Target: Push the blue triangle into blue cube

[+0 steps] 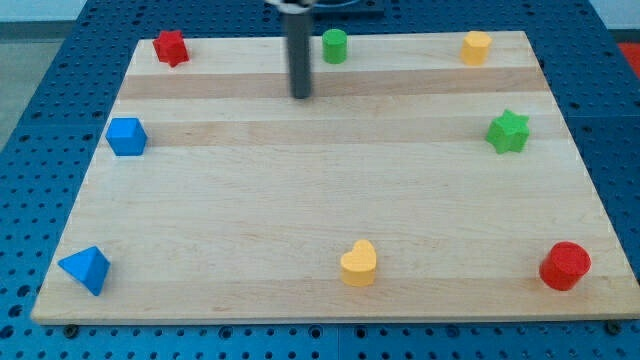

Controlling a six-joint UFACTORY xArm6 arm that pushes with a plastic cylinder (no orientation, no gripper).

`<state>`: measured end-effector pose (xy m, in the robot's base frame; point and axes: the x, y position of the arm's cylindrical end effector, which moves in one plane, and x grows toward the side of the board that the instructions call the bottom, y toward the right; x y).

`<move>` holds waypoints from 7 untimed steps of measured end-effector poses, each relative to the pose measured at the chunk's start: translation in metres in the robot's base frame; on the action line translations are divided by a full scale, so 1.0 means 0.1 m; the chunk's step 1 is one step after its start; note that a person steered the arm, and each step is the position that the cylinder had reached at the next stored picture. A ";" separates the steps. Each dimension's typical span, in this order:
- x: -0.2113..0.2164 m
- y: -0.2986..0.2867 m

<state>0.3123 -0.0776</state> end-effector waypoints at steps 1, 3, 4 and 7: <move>0.00 -0.81; 0.07 -2.08; 0.31 -2.27; 0.82 -2.10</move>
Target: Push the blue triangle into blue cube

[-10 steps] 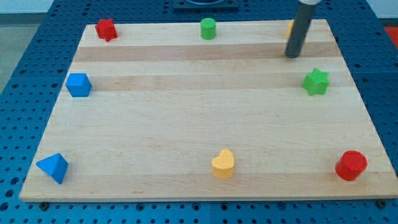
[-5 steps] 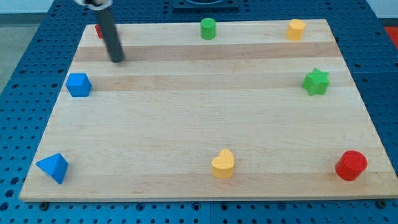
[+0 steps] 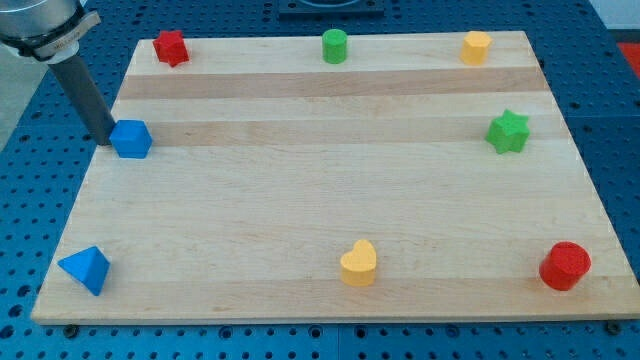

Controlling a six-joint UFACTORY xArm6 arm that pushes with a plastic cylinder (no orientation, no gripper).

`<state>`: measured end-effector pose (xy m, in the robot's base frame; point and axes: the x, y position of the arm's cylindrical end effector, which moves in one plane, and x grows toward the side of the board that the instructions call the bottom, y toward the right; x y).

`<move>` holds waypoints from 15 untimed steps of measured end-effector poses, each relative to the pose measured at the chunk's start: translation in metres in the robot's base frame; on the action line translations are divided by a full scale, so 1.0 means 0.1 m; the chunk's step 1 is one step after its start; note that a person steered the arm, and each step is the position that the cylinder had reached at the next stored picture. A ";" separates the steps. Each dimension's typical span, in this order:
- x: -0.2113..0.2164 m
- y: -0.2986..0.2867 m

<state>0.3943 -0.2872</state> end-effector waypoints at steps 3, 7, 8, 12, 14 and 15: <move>0.04 1.17; 1.30 0.20; 1.37 0.10; 2.22 -0.13; 1.85 0.47; 1.62 0.53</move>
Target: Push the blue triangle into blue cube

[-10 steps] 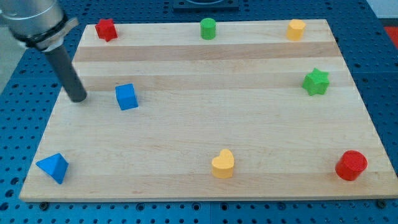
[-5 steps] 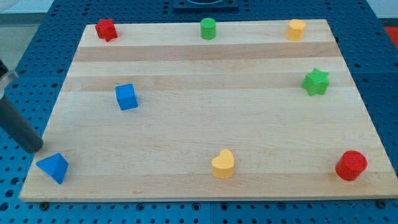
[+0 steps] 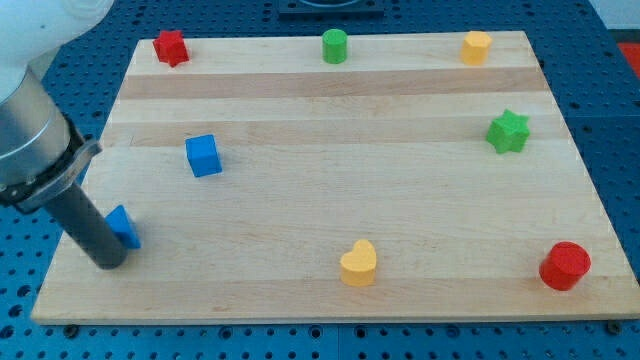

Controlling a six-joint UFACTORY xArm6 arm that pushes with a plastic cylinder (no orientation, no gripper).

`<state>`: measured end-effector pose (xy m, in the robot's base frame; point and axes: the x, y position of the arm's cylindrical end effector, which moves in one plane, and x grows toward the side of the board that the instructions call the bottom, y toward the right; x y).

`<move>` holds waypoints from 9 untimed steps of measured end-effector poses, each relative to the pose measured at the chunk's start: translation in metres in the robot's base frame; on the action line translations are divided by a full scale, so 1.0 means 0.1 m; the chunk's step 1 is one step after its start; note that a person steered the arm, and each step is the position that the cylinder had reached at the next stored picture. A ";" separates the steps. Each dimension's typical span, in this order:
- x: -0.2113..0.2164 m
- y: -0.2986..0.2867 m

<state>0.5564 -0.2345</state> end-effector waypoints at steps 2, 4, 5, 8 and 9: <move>-0.31 0.00; -0.56 -0.04; -0.58 -0.19; -0.84 0.32; -0.84 0.40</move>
